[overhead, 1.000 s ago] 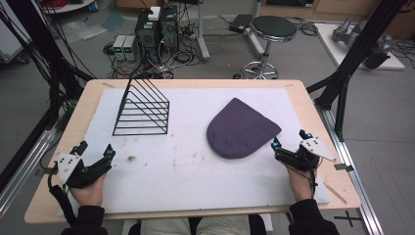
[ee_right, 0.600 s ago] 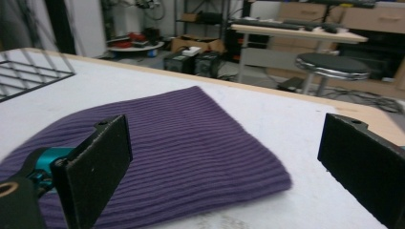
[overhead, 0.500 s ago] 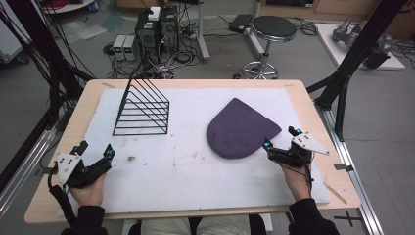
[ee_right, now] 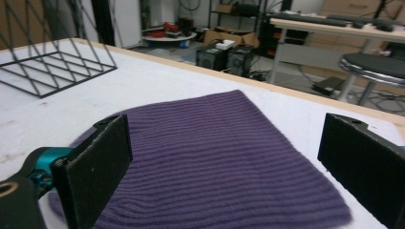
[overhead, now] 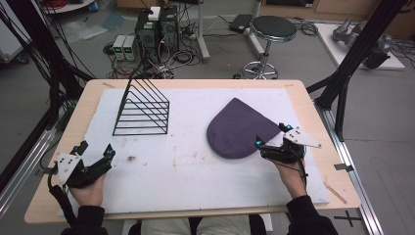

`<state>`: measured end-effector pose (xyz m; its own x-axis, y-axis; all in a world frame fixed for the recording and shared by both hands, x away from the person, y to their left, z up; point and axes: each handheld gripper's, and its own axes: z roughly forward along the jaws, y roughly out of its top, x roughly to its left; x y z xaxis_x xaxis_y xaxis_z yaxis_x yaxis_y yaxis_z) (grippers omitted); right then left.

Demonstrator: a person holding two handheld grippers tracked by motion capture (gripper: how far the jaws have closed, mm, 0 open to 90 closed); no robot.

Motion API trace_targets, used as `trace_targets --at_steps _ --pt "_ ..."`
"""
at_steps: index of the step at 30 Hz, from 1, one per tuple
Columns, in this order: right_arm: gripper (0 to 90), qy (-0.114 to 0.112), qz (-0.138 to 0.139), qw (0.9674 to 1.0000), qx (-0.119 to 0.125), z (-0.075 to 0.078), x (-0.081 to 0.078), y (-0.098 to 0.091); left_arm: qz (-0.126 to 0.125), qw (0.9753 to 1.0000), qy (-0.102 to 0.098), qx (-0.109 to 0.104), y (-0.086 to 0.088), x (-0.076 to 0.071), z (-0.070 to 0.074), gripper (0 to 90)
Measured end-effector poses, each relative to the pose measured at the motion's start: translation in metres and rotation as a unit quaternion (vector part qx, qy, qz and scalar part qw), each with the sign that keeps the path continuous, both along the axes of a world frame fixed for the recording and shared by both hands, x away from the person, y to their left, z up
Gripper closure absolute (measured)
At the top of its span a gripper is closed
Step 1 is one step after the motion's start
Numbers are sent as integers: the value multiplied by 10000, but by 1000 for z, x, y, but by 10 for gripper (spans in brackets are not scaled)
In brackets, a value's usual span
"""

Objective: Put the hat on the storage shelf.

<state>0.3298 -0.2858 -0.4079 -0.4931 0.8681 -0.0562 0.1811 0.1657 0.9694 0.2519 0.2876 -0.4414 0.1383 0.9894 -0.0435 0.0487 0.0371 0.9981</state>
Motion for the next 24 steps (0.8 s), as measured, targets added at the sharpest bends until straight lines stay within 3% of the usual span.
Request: trace_targets --at_steps 5,19,24 --pt "34 165 454 9987 -170 2 13 12 -19 10000 8 -6 0 1 0 170" --pt "34 367 1024 9928 -505 3 27 33 -86 10000 12 -47 -2 2 0 169" --pt "34 529 1296 9872 -770 1 32 41 -97 9999 23 -52 -2 2 0 169"
